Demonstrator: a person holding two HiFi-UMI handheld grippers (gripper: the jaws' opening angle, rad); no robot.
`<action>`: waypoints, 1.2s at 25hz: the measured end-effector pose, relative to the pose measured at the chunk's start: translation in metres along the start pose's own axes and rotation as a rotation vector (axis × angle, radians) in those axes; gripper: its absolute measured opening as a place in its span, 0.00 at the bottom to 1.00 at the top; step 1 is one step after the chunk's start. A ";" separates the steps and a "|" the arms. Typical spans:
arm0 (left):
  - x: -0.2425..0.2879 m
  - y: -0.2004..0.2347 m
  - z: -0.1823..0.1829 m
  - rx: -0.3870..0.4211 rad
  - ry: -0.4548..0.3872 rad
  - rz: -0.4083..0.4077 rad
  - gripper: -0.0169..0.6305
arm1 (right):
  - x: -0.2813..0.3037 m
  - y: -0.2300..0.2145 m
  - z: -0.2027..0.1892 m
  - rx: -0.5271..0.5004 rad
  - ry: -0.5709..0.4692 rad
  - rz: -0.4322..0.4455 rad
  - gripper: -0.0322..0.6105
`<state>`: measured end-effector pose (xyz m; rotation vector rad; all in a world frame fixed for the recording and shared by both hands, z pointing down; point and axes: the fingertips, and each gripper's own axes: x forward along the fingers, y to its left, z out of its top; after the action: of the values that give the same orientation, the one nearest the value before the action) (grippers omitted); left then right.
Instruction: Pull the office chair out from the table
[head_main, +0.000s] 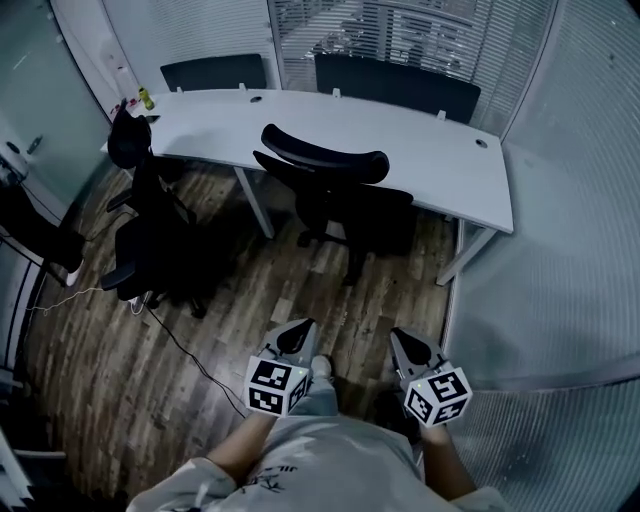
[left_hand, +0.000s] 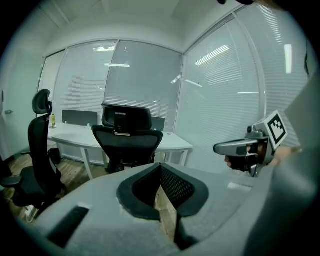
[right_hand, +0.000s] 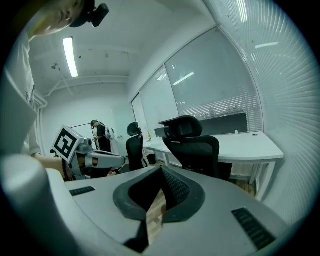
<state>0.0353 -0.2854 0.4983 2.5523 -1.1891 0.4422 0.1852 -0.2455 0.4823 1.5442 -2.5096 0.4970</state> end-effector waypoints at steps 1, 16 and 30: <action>0.008 0.006 0.004 0.001 0.005 -0.008 0.04 | 0.008 -0.004 0.006 -0.002 -0.003 -0.005 0.06; 0.086 0.082 0.074 0.076 -0.053 -0.082 0.04 | 0.112 -0.043 0.056 -0.017 -0.029 -0.059 0.06; 0.113 0.114 0.093 0.008 -0.100 -0.051 0.05 | 0.140 -0.064 0.084 -0.049 -0.037 -0.080 0.06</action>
<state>0.0303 -0.4689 0.4723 2.6322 -1.1553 0.3108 0.1819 -0.4196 0.4586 1.6420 -2.4559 0.3964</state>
